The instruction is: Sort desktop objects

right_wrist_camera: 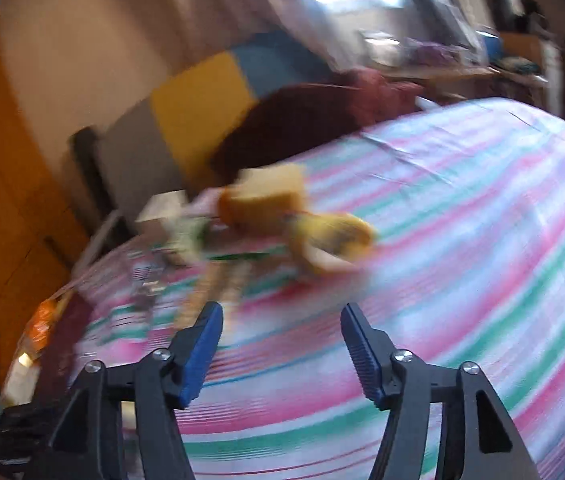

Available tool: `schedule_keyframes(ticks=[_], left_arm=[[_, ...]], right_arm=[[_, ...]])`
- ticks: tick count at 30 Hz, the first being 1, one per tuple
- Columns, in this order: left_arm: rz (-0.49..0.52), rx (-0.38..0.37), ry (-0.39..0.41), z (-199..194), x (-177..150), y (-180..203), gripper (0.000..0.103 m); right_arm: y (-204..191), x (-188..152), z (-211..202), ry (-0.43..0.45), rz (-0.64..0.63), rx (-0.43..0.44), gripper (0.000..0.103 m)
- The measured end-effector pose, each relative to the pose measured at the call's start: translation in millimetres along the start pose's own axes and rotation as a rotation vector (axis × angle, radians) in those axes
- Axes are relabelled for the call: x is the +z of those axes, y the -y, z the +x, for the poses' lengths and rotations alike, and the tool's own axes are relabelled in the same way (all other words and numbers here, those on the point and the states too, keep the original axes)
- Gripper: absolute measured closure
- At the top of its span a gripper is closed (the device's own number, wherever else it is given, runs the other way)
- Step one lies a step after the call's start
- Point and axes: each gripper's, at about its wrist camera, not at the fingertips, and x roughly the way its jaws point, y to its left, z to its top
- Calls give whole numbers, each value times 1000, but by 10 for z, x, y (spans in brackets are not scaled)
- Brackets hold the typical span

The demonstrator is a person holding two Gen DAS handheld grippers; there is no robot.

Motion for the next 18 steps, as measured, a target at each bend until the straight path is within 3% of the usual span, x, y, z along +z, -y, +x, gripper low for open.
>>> schedule_keyframes(ticks=[3,7,10,13,16,18], left_arm=[[-13,-2,-6,-35,-80,-47,62],[-4,9,-4,-98,-132,-58,62],[15,21,-1,-125,-166,-56,62],[-1,7,5,-135,-188,-96,62],[-18,0,8,-148,-205,-120,62],[-20,-4,10,-154,-214,-128,62]], right_arm=[[-439,30,159,-96,-109,146,37],[-867,-8,465,-244,-191,249,33],[-1143,-85,688,-344,-273,256,31],[-1351,-150,825,-383,-358,239,29],[-1419,-205,991,-424,-352,210,29],[-1375,-249,1072,-453,-305,224,35]])
